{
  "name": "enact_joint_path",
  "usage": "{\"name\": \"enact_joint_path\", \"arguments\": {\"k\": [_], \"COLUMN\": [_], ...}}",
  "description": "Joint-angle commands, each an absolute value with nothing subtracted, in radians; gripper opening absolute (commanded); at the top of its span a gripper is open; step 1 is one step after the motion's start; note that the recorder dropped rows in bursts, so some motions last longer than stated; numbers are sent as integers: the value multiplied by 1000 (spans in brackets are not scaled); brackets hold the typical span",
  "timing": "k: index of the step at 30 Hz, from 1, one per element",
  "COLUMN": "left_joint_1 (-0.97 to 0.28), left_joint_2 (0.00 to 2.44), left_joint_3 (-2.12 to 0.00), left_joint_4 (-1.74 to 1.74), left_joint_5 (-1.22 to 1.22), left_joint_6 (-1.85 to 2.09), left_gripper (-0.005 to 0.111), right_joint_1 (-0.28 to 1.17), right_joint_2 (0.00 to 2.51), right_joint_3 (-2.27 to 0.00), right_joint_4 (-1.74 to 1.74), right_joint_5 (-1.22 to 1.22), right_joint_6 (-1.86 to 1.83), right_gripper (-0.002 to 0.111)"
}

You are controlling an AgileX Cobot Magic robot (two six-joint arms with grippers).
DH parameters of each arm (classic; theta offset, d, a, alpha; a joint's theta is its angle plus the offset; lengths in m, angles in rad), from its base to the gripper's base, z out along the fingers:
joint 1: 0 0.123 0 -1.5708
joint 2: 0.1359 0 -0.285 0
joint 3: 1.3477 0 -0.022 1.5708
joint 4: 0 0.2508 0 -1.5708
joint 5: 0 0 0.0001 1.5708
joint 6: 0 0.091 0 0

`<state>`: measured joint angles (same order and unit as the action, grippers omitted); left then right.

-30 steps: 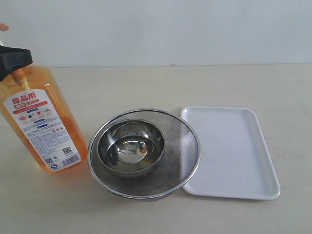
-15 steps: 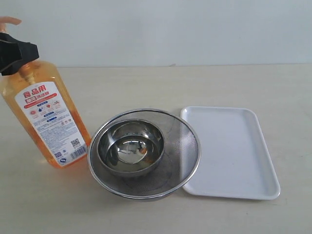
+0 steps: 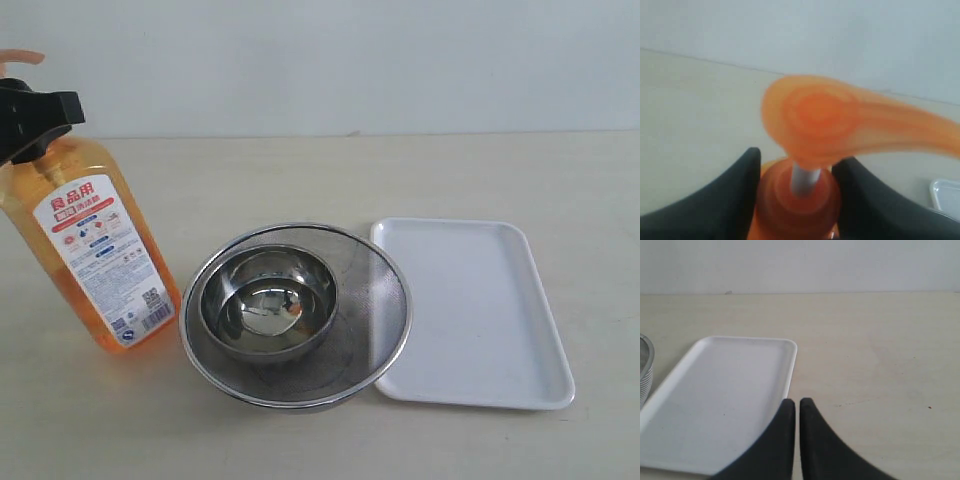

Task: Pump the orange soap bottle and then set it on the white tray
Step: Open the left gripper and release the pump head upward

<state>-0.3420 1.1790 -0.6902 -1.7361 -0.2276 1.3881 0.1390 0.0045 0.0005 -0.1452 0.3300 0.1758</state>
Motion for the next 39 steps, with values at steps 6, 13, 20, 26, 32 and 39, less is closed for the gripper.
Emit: {"name": "enact_joint_path", "arguments": {"k": [6,13,20,26,32,39], "left_joint_1": [-417,-417,-417,-417,-417,-417], "left_joint_2": [1247,1242,1230,1230,1230,1230], "left_joint_3": [-723,-723,-723,-723,-723,-723], "left_joint_4": [-1723,-1699,-1688,-1686,-1686,-1693], "left_joint_5": [-313,-309,-259,-234,-232,-234], "left_joint_6": [1327,1374,1405,1405,1434,1500], "left_gripper": [5,5,5,36,72,75], "right_joint_1": [132,132,132,132,132,132], "right_joint_2": [0,0,0,0,0,0], "right_joint_3": [0,0,0,0,0,0], "right_joint_4": [-145,-145,-145,-145,-145,-145], "right_joint_5": [323,323,322,321,321,321], "right_joint_6": [174,174,174,174,174,174], "right_gripper": [0,0,0,0,0,0]}}
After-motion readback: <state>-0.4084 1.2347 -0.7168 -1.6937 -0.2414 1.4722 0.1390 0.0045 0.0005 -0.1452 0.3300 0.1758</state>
